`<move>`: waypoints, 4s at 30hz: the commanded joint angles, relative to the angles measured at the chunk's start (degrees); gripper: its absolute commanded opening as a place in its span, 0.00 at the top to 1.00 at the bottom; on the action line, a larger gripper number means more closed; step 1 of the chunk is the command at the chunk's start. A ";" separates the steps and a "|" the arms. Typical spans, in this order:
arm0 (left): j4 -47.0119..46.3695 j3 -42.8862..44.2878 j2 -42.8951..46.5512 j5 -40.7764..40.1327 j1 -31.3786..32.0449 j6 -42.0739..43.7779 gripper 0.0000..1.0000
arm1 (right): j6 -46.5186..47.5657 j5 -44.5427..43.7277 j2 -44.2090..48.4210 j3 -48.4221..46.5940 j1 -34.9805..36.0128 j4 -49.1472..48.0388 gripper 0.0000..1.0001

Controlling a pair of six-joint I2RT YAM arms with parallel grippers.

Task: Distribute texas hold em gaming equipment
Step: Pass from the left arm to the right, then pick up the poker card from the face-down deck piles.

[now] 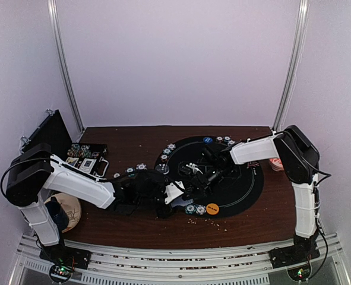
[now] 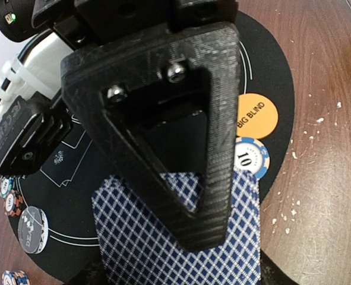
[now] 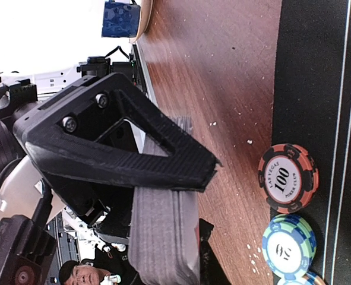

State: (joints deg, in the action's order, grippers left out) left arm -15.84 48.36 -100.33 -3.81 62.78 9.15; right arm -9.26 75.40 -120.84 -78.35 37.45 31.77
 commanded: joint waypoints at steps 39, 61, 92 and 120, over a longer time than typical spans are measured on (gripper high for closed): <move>4.32 4.19 -1.38 4.65 -0.29 -0.09 0.85 | -1.48 -9.64 1.21 1.66 -4.08 -3.77 0.81; 2.13 3.16 -0.83 3.04 -0.29 -0.83 0.87 | 1.05 -5.09 0.90 0.93 -1.24 -1.28 0.62; 2.34 2.52 1.02 3.36 -0.29 -0.83 0.88 | 1.14 -10.54 0.07 0.27 -3.07 -0.89 0.74; 2.84 3.29 -0.56 1.96 -0.29 -1.24 0.87 | 4.76 -6.55 2.94 -0.55 -1.97 2.43 0.84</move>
State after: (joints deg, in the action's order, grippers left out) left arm -9.34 51.09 -101.54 -2.72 62.11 8.01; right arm -6.39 68.31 -119.26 -77.95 34.61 32.82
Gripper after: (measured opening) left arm 0.578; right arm 0.182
